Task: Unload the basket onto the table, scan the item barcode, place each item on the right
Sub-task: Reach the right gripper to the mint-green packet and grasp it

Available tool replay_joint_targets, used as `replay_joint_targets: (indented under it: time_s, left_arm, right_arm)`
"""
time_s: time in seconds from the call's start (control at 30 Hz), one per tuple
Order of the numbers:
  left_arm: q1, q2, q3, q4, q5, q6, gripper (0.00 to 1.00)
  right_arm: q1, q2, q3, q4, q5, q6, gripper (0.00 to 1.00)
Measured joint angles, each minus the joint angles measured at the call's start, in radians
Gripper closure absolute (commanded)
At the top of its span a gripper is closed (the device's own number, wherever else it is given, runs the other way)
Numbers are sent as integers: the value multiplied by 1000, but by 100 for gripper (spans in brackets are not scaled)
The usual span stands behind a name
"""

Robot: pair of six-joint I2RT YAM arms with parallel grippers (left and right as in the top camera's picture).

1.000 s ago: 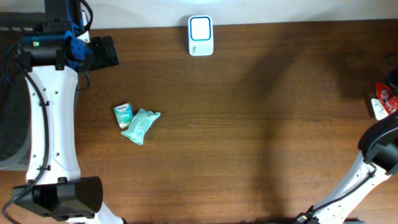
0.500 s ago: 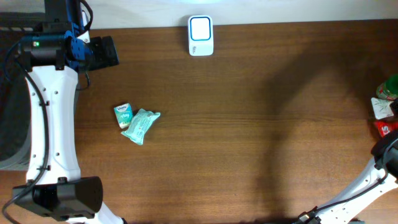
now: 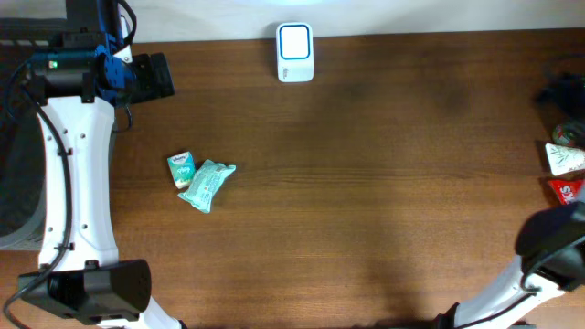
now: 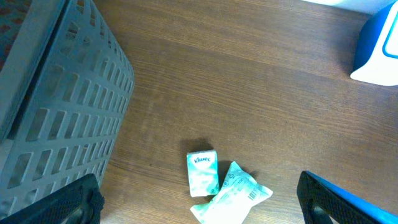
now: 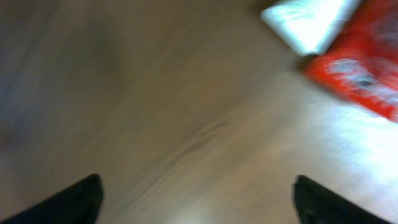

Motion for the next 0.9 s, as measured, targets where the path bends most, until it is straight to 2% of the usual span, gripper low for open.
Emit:
replay_joint_targets:
  time_s: [0.17,0.33,0.47,0.6,0.73,0.8,0.9]
  left_arm:
    - [0,0,0,-1,0,0,1]
    - [0,0,0,0,0,0,1]
    - [0,0,0,-1,0,0,1]
    - [0,0,0,-1,0,0,1]
    - [0,0,0,0,0,0,1]
    - [0,0,0,0,0,0,1]
    - [0,0,0,0,0,0,1]
  right_arm:
    - [335,0,-111,80,-61,-2,1]
    - [676,8,-282,295,-152,13,1]
    - [905,33,-380,534,-240,187,1]
    - [1048,84,-393,729,-260,351,4]
    - [1158,148,-394,824,-278,494,5]
    - [1199,183,-394,859,-297,560,8]
    - [1239,205,-395,877,-303,618,19]
